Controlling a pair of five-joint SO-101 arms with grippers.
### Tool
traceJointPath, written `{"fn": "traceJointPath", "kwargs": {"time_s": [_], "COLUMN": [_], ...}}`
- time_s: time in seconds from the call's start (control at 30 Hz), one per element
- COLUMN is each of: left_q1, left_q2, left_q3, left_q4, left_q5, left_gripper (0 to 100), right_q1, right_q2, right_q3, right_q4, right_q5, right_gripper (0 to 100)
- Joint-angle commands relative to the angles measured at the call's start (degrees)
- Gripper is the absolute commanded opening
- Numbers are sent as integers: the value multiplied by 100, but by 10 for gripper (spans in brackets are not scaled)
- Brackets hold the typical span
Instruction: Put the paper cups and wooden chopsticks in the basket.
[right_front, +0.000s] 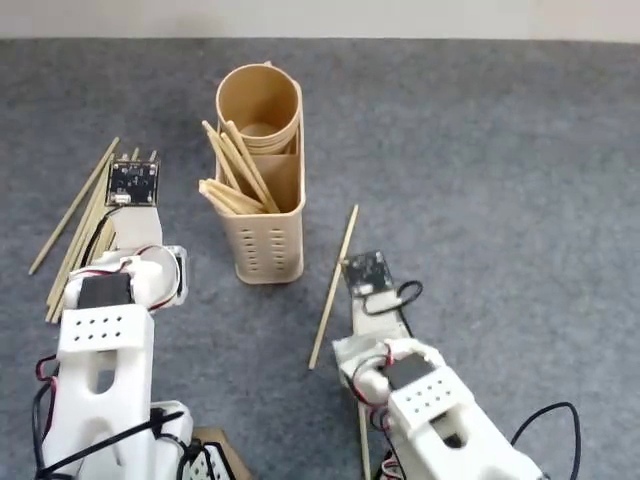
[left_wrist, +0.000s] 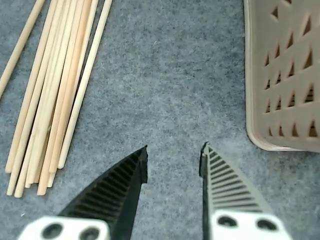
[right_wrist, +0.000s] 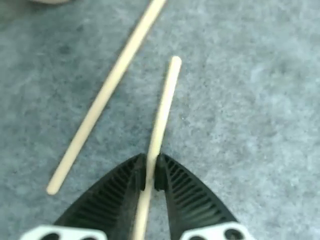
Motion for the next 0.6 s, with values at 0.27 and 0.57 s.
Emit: {"fn": "traceJointPath", "kwargs": {"time_s": [0.27, 0.57], "left_q1": [224, 215], "left_q2": [-119, -154], "left_q3": [-13, 127], "left_q4": [-97, -325], "left_q5": [53, 53], "left_gripper": [196, 196], "right_q1": [778, 725], "right_q2": [374, 2712], "right_q3": [-2756, -3653], "right_q4": [-13, -40], "right_q5": [-97, -105], "right_gripper": [5, 5]}}
